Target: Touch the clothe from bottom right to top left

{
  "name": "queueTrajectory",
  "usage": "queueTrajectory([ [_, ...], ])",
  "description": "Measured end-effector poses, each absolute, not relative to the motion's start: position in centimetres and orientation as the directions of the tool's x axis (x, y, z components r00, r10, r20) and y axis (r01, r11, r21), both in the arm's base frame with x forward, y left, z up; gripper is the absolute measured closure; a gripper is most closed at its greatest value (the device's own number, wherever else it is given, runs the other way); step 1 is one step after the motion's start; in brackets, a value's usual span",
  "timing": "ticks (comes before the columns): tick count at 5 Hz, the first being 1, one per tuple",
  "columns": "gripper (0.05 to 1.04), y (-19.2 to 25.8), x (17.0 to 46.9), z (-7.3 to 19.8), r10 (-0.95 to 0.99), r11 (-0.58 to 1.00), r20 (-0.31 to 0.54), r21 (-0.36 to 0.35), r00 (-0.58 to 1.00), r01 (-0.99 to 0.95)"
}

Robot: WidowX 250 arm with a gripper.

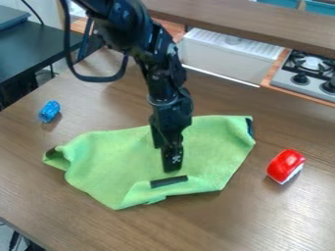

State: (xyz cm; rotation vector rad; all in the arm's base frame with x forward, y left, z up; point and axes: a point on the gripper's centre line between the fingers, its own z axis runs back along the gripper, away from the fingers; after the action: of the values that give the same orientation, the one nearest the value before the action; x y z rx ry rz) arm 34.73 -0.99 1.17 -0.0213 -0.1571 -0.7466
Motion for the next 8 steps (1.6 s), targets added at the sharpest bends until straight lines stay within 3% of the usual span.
queueTrajectory([
  [5,0.085,-1.2,44.7,1.5,-0.56,0.827,0.138,0.037,0.817,0.56],
  [6,0.083,-1.6,44.5,1.2,-0.57,0.82,0.133,0.039,0.811,0.57],
  [8,0.084,-3.4,40.0,0.5,-0.635,0.771,0.126,0.039,0.762,0.636],
])
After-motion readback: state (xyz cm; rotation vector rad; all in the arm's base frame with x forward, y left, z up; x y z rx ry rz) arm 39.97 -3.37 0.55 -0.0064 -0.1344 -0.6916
